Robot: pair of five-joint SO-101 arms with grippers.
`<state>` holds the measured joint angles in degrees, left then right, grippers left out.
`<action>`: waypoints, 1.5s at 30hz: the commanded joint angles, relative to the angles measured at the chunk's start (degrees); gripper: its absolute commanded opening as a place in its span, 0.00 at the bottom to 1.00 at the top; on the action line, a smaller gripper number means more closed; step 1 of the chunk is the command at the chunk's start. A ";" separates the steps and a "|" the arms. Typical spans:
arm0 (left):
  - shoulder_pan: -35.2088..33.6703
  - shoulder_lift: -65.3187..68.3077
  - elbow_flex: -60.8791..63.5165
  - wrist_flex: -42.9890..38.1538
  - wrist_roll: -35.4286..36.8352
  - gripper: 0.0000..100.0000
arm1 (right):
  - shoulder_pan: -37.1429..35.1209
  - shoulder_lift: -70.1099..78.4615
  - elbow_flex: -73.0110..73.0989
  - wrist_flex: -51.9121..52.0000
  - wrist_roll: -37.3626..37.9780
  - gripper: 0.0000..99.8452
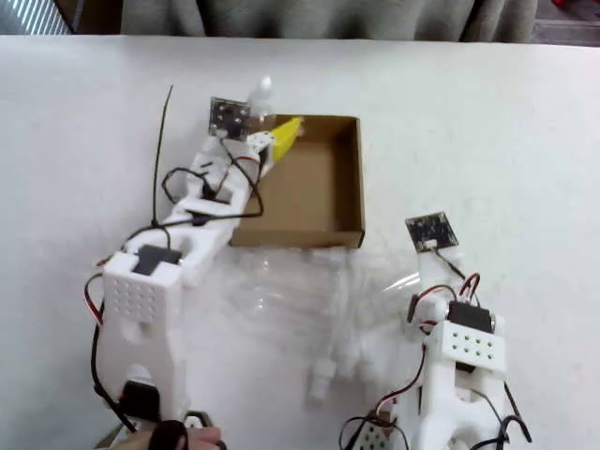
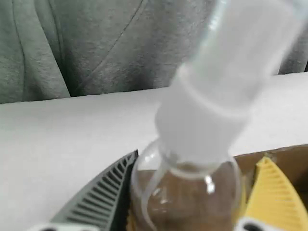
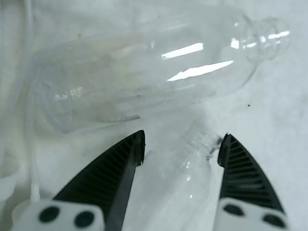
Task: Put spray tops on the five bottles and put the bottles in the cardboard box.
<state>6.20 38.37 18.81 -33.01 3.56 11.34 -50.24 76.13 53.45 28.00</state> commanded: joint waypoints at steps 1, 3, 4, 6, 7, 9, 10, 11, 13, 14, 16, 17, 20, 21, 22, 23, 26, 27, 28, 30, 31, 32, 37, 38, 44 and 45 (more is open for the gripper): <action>-0.22 -1.27 -1.85 0.79 -0.44 0.37 | -0.22 -1.01 -0.26 -0.92 0.53 0.23; -0.22 -1.36 -1.85 0.79 -0.44 0.37 | -0.22 -1.01 -0.26 -0.92 0.53 0.23; -0.22 -1.36 -1.85 0.79 -0.44 0.37 | -0.22 -1.01 -0.26 -0.92 0.53 0.23; -0.22 -1.36 -1.85 0.79 -0.44 0.37 | -0.22 -1.01 -0.26 -0.92 0.53 0.23; -0.31 -1.36 -1.85 0.70 -0.44 0.37 | -0.22 -1.01 -0.26 -0.92 0.53 0.23; -0.48 -1.45 -1.93 0.70 -0.44 0.37 | -0.22 -1.01 -0.26 -0.92 0.53 0.23; -0.66 -1.45 -1.93 0.70 -0.44 0.37 | -0.22 -1.01 -0.26 -0.92 0.53 0.23; -0.84 -1.71 -1.93 0.70 -0.44 0.37 | -0.22 -1.01 -0.26 -0.92 0.53 0.23; -0.92 -3.47 -1.41 0.70 -0.44 0.37 | -0.22 -1.01 -0.26 -0.92 0.53 0.23; -1.01 -4.53 -0.97 0.70 -0.44 0.37 | -0.22 -1.01 -0.26 -0.92 0.53 0.23; -1.45 -6.64 0.88 0.70 -0.44 0.37 | -0.22 -1.01 -0.26 -0.92 0.53 0.23; -1.45 -7.60 1.67 0.70 -0.44 0.37 | -0.22 -1.01 -0.26 -0.92 0.53 0.23; -1.36 -10.15 3.16 0.70 -0.44 0.37 | -0.22 -1.01 -0.26 -0.92 0.53 0.23; -1.36 -10.77 3.43 0.70 -0.44 0.37 | -0.22 -1.01 -0.26 -0.92 0.53 0.23; -1.36 -11.47 3.69 0.70 -0.44 0.37 | -0.22 -1.01 -0.26 -0.92 0.53 0.23; -1.36 -12.18 4.13 0.70 -0.44 0.37 | -0.22 -1.01 -0.26 -0.92 0.53 0.23; -1.36 -15.25 6.33 0.70 -0.44 0.37 | -0.22 -1.01 -0.26 -0.92 0.53 0.23; -1.36 -16.75 7.65 0.70 -0.44 0.37 | -0.31 -1.01 -0.26 -0.92 0.53 0.23; -1.36 -18.42 9.14 0.70 -0.53 0.37 | -0.31 -1.01 -0.26 -1.01 0.53 0.23; -1.27 -21.93 12.84 0.70 -0.79 0.37 | -0.31 -1.01 -0.26 -1.01 0.53 0.23; -1.10 -23.78 14.86 0.70 -0.79 0.37 | -0.31 -0.92 -0.26 -1.10 0.53 0.23; -0.57 -25.71 16.79 0.70 -0.79 0.37 | -0.31 -0.92 -0.26 -1.19 0.53 0.23; 0.04 -36.44 27.69 1.05 -0.88 0.37 | -0.31 -0.84 -0.26 -1.71 0.53 0.23; 0.04 -38.55 29.98 1.05 -0.88 0.37 | -0.31 -0.84 -0.26 -1.71 0.53 0.23; 0.04 -52.18 43.96 1.05 -0.88 0.37 | -0.31 -0.84 -0.26 -1.63 0.53 0.23; 0.04 -54.64 46.24 1.05 -0.88 0.37 | -0.31 -0.84 -0.26 -1.63 0.53 0.23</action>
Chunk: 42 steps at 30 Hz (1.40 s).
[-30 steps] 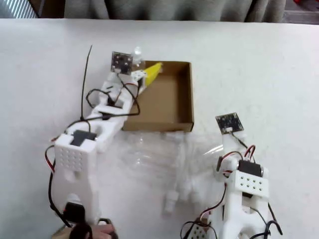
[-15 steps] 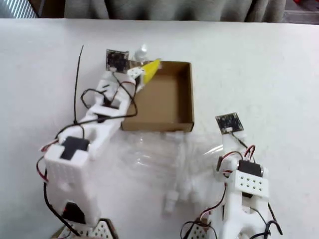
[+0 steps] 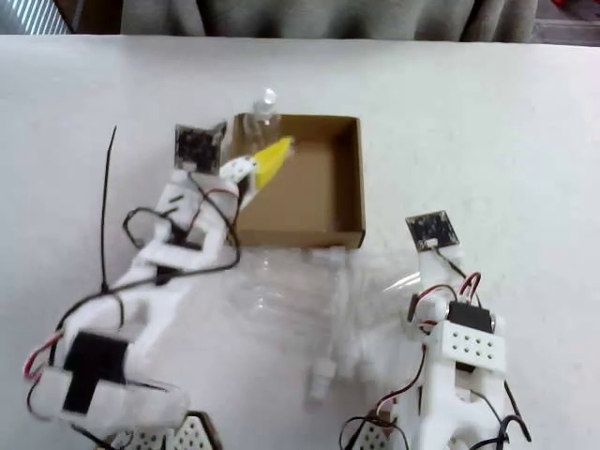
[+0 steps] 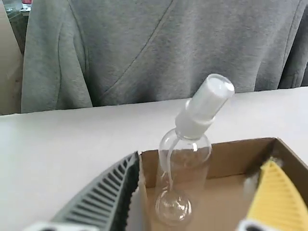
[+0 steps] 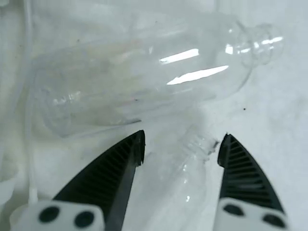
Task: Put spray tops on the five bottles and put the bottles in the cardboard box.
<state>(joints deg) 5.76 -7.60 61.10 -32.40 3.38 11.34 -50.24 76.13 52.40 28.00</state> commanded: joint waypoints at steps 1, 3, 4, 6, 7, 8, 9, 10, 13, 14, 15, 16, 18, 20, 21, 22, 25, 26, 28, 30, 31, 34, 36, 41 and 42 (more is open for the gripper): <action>0.48 -11.30 6.07 0.44 -0.70 0.37 | -0.31 -0.84 -0.26 -0.57 0.53 0.23; 0.22 -16.66 10.37 0.62 -0.70 0.37 | -0.22 -0.84 -0.26 -0.48 0.53 0.23; 0.04 -19.47 12.31 1.14 -0.70 0.37 | -0.13 -0.84 -0.26 -0.48 0.53 0.23; -0.13 -25.54 15.03 5.63 -0.70 0.37 | 0.57 -0.84 -0.26 -0.48 0.53 0.23; -0.13 -28.70 15.91 9.05 -0.70 0.37 | 0.84 -0.84 -0.26 -0.48 0.53 0.23; -0.31 -31.87 16.53 13.01 -0.70 0.37 | 1.01 -0.84 -0.26 -0.40 0.53 0.23; -0.40 -35.21 16.88 17.05 -0.70 0.37 | 1.01 -0.84 -0.26 -0.40 0.53 0.23; -0.40 -38.46 17.05 21.36 -0.70 0.37 | 1.01 -0.84 -0.26 -0.40 0.44 0.23; -0.40 -48.92 17.05 33.58 -0.70 0.37 | 1.01 -0.84 -0.26 -0.40 0.35 0.17; -0.40 -52.44 17.05 37.54 -0.62 0.37 | 1.01 -0.84 -0.26 -0.40 0.44 0.14; -0.40 -55.96 17.05 41.32 -0.62 0.37 | 1.01 -0.84 -0.26 -0.40 0.44 0.11; -0.40 -59.38 17.05 45.27 -0.62 0.37 | 0.92 -0.84 -0.26 -0.40 0.44 0.09; -0.40 -66.33 16.97 53.80 -0.62 0.37 | 0.92 -0.84 -0.26 -0.40 0.44 0.08; -0.40 -72.84 16.00 62.42 -0.62 0.37 | 0.92 -0.84 -0.26 -0.40 0.44 0.09; -0.40 -75.91 15.03 67.25 -0.62 0.37 | 0.92 -0.84 -0.26 -0.40 0.44 0.09; -0.40 -78.55 13.89 72.26 -0.44 0.37 | 0.92 -0.84 -0.26 -0.40 0.44 0.09; -0.40 -85.32 9.32 85.89 -0.26 0.37 | 0.92 -0.84 -0.26 -0.40 0.44 0.09; -0.40 -86.81 7.82 89.85 -0.26 0.37 | 0.92 -0.84 -0.26 -0.40 0.44 0.09; -0.40 -88.75 4.92 96.18 -0.26 0.37 | 0.92 -0.84 -0.26 -0.31 0.44 0.09; -0.40 -89.10 2.81 100.22 -0.26 0.37 | 0.92 -0.84 -0.26 -0.31 0.44 0.09; -0.40 -89.10 2.29 101.10 -0.26 0.37 | 0.92 -0.84 -0.26 -0.31 0.44 0.09; -0.40 -89.10 2.46 101.01 -0.26 0.37 | 0.92 -1.10 -0.26 -0.31 0.44 0.09; -0.31 -89.10 2.46 101.27 -0.26 0.37 | 0.57 -1.27 -0.44 -0.31 0.79 0.10; -0.04 -88.66 2.46 101.89 -0.53 0.37 | 1.01 -1.27 -2.46 -0.40 2.02 0.24; 0.04 -87.96 2.37 102.33 -0.53 0.37 | 1.01 -1.27 -3.25 -0.31 2.20 0.25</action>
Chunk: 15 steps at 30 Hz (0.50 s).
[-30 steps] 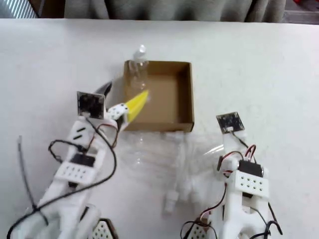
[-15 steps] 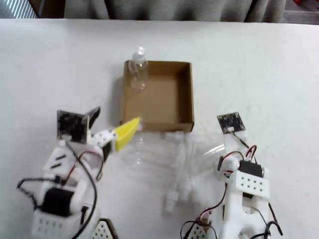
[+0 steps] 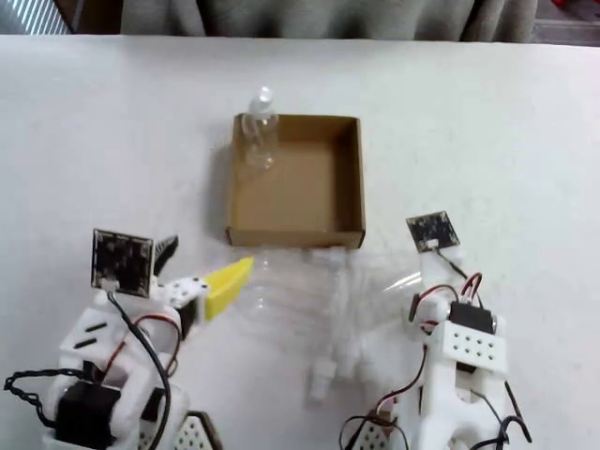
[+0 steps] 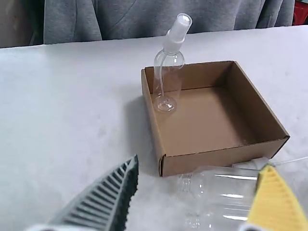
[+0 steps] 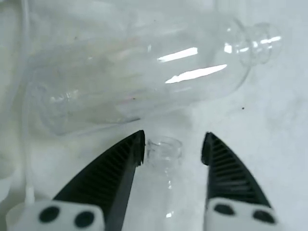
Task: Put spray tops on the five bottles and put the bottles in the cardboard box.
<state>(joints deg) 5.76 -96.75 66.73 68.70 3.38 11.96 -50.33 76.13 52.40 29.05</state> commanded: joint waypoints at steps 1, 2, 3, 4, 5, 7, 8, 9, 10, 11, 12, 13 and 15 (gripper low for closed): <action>0.04 2.42 -3.43 1.23 -0.53 0.36 | 0.40 -1.19 -4.13 -0.31 1.14 0.25; 0.04 3.82 -3.60 0.88 -0.62 0.33 | 0.40 -1.19 -5.01 -0.22 1.23 0.25; 0.04 5.49 -3.69 0.26 -0.62 0.30 | 0.40 -1.19 -5.89 0.13 1.41 0.25; 0.04 7.16 -3.78 -0.62 -0.62 0.26 | 0.40 -1.19 -7.21 0.92 1.41 0.24; 0.04 8.84 -4.22 -1.23 -0.62 0.22 | 0.40 -1.19 -8.53 2.15 1.41 0.24; 0.22 11.74 -5.10 -2.55 -0.62 0.14 | 0.48 -1.19 -12.04 5.49 1.49 0.23; 0.48 13.23 -5.63 -3.16 -0.53 0.11 | 0.92 -1.19 -13.89 7.34 1.49 0.23; 1.54 14.64 -6.15 -3.34 -0.53 0.10 | 1.45 -1.19 -15.82 9.27 1.49 0.22; 2.68 16.04 -6.51 -3.43 -0.53 0.09 | 1.89 -1.19 -17.67 11.21 1.49 0.22; 3.91 17.36 -6.77 -3.43 -0.35 0.09 | 2.51 -1.19 -19.25 12.88 1.49 0.21; 5.05 18.95 -6.95 -3.25 -0.26 0.09 | 2.95 -1.19 -20.31 14.46 1.41 0.20; 6.29 20.53 -6.95 -3.08 -0.26 0.09 | 3.03 -1.19 -20.75 15.34 1.41 0.19; 9.01 24.04 -6.77 -2.99 0.00 0.09 | 2.86 -0.84 -20.40 15.52 1.41 0.17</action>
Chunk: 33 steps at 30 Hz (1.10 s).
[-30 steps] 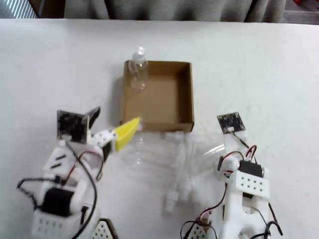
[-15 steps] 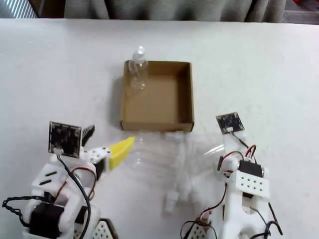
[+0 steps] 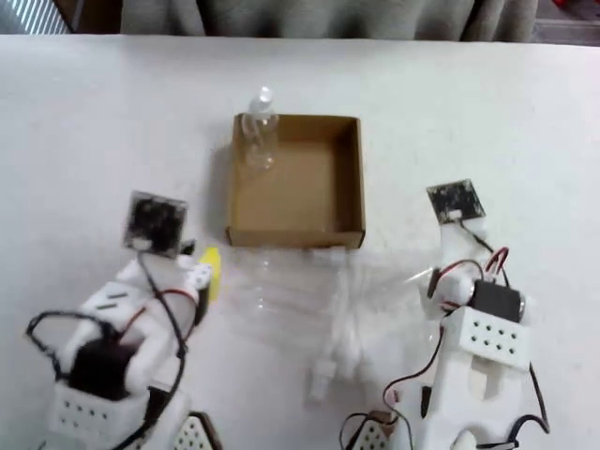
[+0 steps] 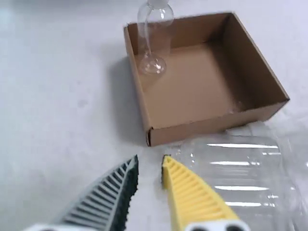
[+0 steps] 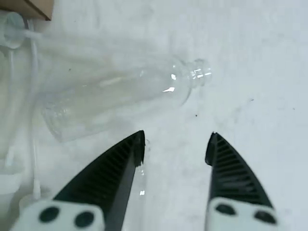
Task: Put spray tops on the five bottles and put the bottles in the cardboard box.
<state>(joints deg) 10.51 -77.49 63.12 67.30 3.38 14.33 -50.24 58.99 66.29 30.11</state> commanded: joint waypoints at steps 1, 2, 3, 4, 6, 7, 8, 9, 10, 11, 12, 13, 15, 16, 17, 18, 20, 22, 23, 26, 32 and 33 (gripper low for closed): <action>5.49 6.64 -3.08 -1.58 1.14 0.09 | 0.40 -0.84 -2.64 1.27 0.35 0.16; 6.81 8.57 -3.08 -1.58 3.08 0.09 | 0.31 -0.84 -1.76 0.13 0.09 0.15; 8.13 10.33 -3.08 -1.93 5.19 0.09 | 0.31 -0.84 -0.79 -1.54 -0.09 0.15; 9.63 11.82 -3.08 -2.37 7.56 0.09 | 0.22 -0.84 0.18 -3.30 -0.09 0.15; 12.70 14.46 -3.16 -4.31 12.66 0.09 | -0.92 -0.84 1.85 -6.11 0.00 0.15; 13.67 15.25 -3.25 -5.10 15.38 0.09 | -1.54 -0.84 2.29 -6.46 0.18 0.15; 14.20 15.78 -3.16 -5.71 17.49 0.09 | -2.15 -0.84 2.29 -6.46 0.35 0.15; 14.02 16.04 -3.08 -5.98 18.64 0.10 | -2.59 -0.92 2.02 -6.46 0.35 0.14; 13.67 16.04 -3.08 -6.07 18.73 0.12 | -2.95 -1.27 1.58 -6.46 0.35 0.14; 12.53 15.69 -3.16 -5.98 18.81 0.13 | -3.38 -1.27 0.44 -5.93 0.44 0.14; 10.86 15.43 -3.25 -5.98 18.90 0.15 | -3.82 -0.92 -1.41 -4.70 0.44 0.14; 8.66 15.08 -3.25 -5.98 18.90 0.16 | -4.44 -0.84 -3.52 -2.86 0.44 0.14; 3.56 14.90 -3.34 -5.98 18.73 0.17 | -6.37 -0.84 -8.09 1.71 0.44 0.14; 0.66 14.90 -3.34 -5.89 18.73 0.16 | -7.96 -0.75 -10.29 4.26 0.44 0.14; -2.24 14.99 -3.34 -5.63 18.64 0.14 | -10.07 -0.75 -12.31 6.81 0.44 0.12; -5.14 14.99 -3.25 -5.63 18.64 0.11 | -12.35 -0.75 -13.89 9.10 0.44 0.09; -10.42 14.99 -3.08 -5.63 18.46 0.02 | -17.19 -0.75 -15.91 12.70 0.44 0.03; -14.29 14.99 -2.99 -5.45 16.35 0.04 | -22.29 -0.75 -16.44 15.34 0.44 0.02; -15.69 14.99 -2.99 -5.10 15.38 0.04 | -24.57 -0.75 -16.35 16.13 0.09 0.02; -17.63 14.99 -2.99 -2.20 13.71 0.02 | -29.67 -0.66 -14.42 15.96 -0.09 0.03; -18.51 15.16 -3.25 0.79 11.25 0.02 | -32.22 -0.22 -8.44 10.15 0.00 0.03; -18.51 15.60 -3.34 0.79 11.16 0.02 | -32.48 0.66 -7.47 9.54 0.18 0.03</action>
<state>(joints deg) -7.25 -62.11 63.12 67.12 16.48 -16.97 -50.24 50.73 78.33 30.20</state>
